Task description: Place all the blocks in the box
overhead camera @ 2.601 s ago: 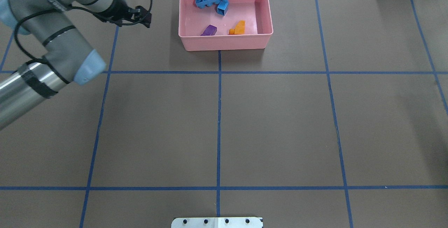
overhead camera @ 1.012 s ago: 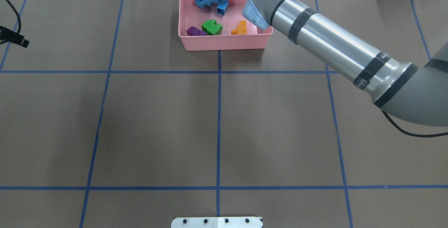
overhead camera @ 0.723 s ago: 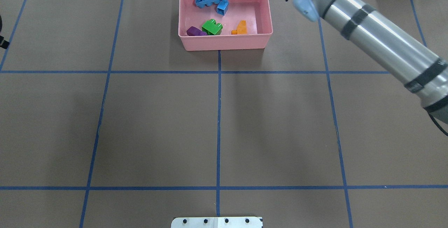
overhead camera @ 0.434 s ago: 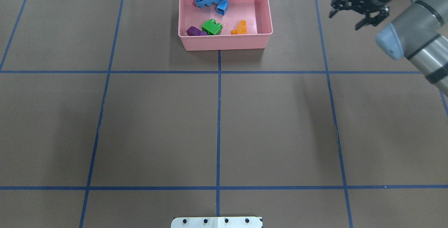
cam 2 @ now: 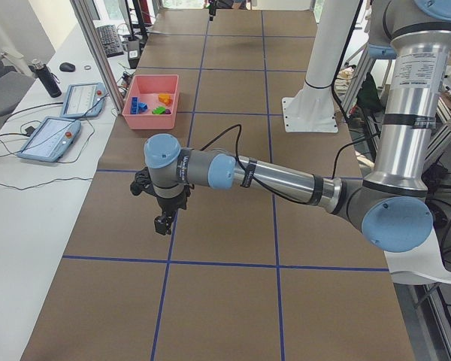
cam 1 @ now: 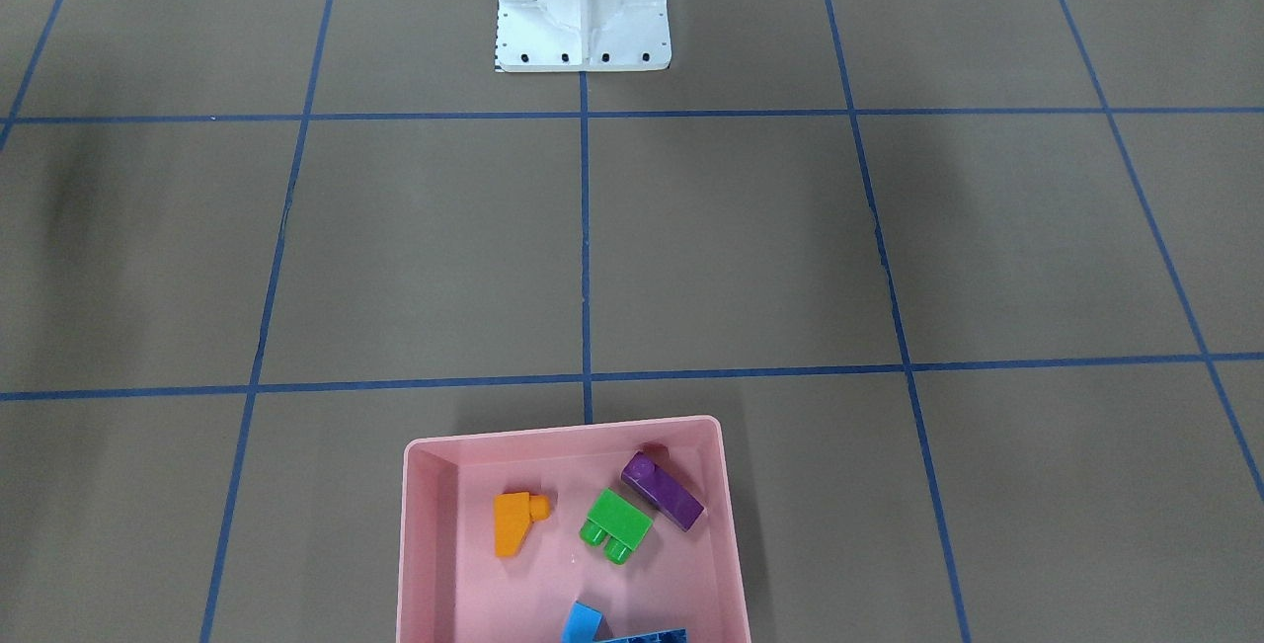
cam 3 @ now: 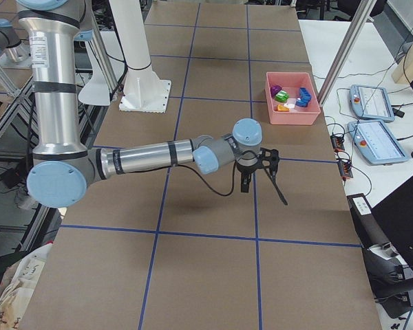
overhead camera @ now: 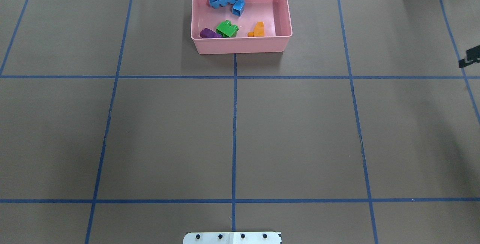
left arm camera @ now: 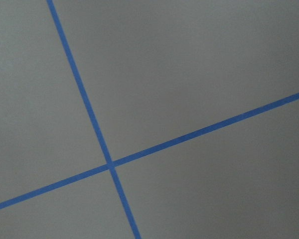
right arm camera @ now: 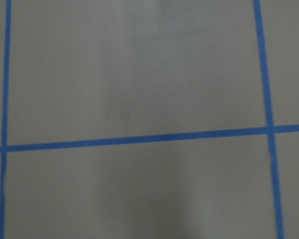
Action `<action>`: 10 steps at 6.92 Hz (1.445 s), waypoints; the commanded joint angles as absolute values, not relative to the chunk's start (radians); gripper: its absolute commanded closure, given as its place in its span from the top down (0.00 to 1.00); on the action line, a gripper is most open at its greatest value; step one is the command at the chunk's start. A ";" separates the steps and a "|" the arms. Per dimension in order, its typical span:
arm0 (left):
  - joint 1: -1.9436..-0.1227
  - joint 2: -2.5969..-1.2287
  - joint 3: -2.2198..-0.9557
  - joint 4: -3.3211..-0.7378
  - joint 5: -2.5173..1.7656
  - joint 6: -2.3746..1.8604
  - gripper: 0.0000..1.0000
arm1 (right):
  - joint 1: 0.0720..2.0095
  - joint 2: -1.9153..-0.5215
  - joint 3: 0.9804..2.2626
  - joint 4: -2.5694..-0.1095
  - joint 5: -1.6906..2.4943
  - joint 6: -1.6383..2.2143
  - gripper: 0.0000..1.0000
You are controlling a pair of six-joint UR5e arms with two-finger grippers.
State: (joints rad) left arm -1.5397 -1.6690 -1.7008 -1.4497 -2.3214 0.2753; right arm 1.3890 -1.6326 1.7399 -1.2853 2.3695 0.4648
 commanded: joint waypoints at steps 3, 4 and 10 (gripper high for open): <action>-1.560 -1.626 -1.707 -1.417 -2.321 0.272 1.00 | 1.572 -1.637 1.896 -1.872 2.356 -0.125 1.00; -1.560 -1.614 -1.709 -1.419 -2.324 0.267 1.00 | 1.574 -1.647 1.894 -1.873 2.355 -0.130 1.00; -1.560 -1.591 -1.767 -1.422 -2.390 0.245 1.00 | 1.574 -1.670 1.865 -1.818 2.361 -0.132 1.00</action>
